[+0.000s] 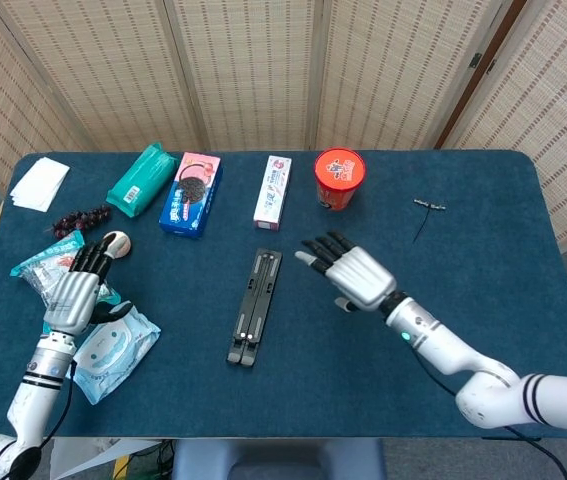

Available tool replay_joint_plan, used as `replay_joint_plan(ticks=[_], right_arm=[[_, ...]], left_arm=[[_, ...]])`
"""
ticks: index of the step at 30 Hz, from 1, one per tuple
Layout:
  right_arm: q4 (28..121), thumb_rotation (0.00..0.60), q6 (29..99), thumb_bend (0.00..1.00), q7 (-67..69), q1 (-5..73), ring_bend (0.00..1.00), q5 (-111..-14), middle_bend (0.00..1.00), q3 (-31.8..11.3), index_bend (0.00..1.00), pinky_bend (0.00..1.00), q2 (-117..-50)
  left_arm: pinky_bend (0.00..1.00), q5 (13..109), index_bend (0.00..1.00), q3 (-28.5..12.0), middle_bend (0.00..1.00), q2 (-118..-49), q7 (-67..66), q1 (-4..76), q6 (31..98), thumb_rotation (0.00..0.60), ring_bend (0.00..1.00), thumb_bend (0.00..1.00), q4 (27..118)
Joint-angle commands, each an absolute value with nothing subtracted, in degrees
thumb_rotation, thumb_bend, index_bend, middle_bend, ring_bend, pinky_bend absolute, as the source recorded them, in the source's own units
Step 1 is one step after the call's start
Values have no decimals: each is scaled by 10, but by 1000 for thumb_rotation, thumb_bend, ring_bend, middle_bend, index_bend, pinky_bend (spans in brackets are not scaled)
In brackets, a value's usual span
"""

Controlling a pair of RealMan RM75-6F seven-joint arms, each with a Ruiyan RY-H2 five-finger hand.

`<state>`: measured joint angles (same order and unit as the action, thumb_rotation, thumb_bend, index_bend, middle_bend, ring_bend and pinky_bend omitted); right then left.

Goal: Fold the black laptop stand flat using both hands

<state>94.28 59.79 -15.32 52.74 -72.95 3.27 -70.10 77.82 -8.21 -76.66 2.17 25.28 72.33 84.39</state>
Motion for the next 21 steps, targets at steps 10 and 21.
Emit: replay_joint_plan(ticks=[10,21], right_arm=[[1032,600,805,144,-172,295,0,-729,0,94,0,0,-597],[1027,600,890,144,-158,184,0,-781,0,104,0,0,-585]], left_arm=[[10,807,0,-47,5,-688,-38,160,839,600,26,176,932],[10,811,0,-9,7,-634,-99,95,880,600,26,177,996]])
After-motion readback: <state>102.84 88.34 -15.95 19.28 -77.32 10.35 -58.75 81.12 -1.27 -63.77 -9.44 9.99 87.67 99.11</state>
